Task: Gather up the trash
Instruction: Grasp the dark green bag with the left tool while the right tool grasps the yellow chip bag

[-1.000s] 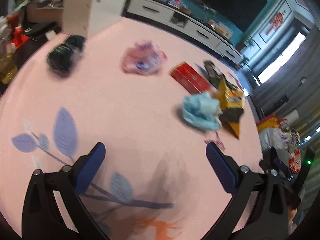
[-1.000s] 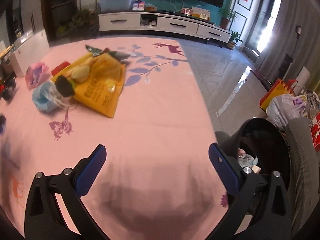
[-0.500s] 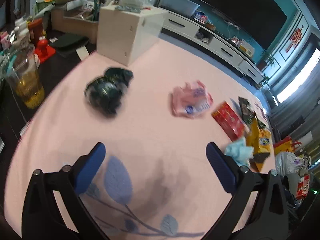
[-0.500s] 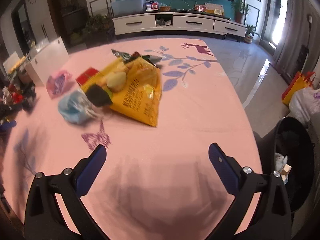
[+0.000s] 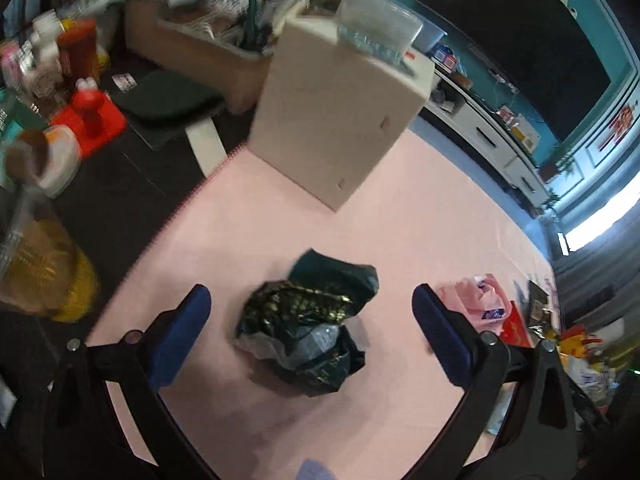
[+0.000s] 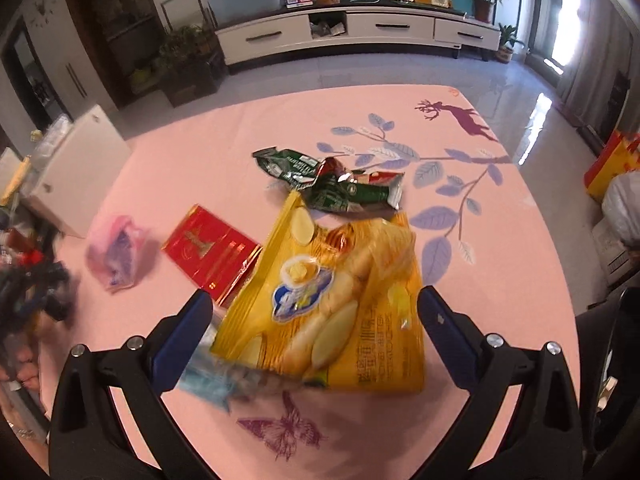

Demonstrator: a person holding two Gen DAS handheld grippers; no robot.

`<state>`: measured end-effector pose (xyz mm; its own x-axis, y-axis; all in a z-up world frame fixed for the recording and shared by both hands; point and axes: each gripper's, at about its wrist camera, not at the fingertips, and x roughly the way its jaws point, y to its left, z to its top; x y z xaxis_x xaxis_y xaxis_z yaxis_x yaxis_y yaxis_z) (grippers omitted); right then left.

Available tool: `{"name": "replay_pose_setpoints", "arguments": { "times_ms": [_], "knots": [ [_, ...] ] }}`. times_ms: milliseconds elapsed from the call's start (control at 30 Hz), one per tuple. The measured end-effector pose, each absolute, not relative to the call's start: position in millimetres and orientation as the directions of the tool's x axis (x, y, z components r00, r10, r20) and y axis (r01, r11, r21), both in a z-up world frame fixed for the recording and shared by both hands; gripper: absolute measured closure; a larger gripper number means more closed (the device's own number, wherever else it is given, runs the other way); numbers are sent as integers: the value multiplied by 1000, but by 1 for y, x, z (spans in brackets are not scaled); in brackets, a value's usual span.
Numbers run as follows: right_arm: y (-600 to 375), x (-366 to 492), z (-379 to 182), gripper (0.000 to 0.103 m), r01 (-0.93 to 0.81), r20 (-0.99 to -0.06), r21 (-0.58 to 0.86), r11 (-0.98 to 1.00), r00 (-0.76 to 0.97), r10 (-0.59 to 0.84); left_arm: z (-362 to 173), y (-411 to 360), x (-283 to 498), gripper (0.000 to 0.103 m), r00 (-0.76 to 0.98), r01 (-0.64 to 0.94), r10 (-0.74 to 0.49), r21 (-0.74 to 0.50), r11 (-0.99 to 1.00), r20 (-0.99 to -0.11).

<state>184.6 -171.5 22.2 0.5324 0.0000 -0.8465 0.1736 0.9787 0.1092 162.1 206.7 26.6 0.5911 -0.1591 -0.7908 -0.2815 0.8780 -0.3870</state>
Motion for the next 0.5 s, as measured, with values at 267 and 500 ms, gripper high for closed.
{"name": "replay_pose_setpoints", "arguments": {
  "times_ms": [267, 500],
  "knots": [
    [-178, 202, -9, 3, 235, -895, 70, 969, 445, -43, 14, 181, 168, 34, 538, -214, -149, -306, 928, -830],
    [-193, 191, -25, 3, 270, -910, 88, 959, 413, -33, 19, 168, 161, 51, 540, -194, -140, -285, 939, -830]
  ]
}}
